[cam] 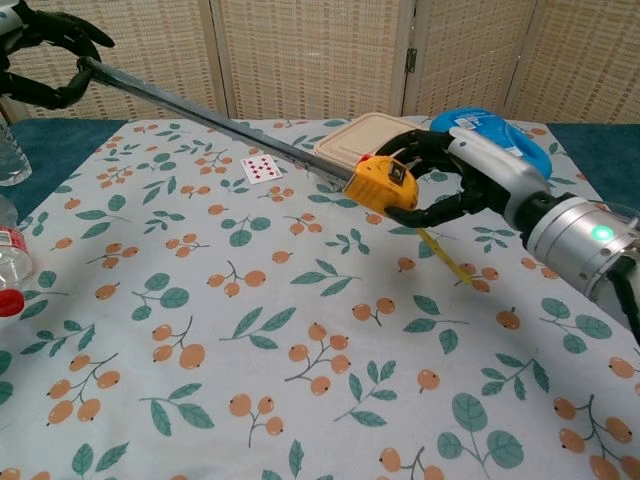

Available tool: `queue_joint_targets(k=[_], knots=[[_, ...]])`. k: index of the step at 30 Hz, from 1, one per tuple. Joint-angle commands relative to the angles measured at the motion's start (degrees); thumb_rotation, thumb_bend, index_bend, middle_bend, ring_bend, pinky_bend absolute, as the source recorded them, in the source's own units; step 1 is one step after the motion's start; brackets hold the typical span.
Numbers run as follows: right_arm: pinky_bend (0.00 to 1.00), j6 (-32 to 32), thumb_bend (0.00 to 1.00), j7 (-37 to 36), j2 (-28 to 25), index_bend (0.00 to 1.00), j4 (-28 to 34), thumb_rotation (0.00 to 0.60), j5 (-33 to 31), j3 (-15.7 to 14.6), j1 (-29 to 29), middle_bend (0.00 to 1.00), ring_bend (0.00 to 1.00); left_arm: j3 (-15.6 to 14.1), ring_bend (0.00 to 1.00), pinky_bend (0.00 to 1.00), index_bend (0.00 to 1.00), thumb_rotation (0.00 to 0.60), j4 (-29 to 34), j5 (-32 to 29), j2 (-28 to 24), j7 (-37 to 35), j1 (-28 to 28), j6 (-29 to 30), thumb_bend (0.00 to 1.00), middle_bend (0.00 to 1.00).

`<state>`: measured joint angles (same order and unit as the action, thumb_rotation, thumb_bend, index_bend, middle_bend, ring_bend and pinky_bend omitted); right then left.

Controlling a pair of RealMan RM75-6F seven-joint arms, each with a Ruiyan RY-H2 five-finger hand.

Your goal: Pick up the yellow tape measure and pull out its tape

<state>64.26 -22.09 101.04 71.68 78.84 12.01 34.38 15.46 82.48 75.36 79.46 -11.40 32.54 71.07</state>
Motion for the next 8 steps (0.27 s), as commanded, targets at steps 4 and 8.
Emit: queue_joint_targets(k=[4, 8], knots=[[0.03, 1.7, 0.34, -1.3, -4.2, 0.56, 2.3, 0.600, 0.6, -1.7, -3.0, 0.46, 0.32, 0.7, 0.24, 0.05, 0.58, 0.600, -2.1, -1.8, -2.5, -5.1, -1.6, -1.4, 0.60, 0.23], [0.03, 1.9, 0.34, -1.5, -5.1, 0.56, 3.0, 0.600, 0.8, -1.9, -3.5, 0.46, 0.32, 0.7, 0.24, 0.05, 0.58, 0.600, -2.5, -1.9, -2.8, -6.9, -1.9, -1.8, 0.60, 0.23]])
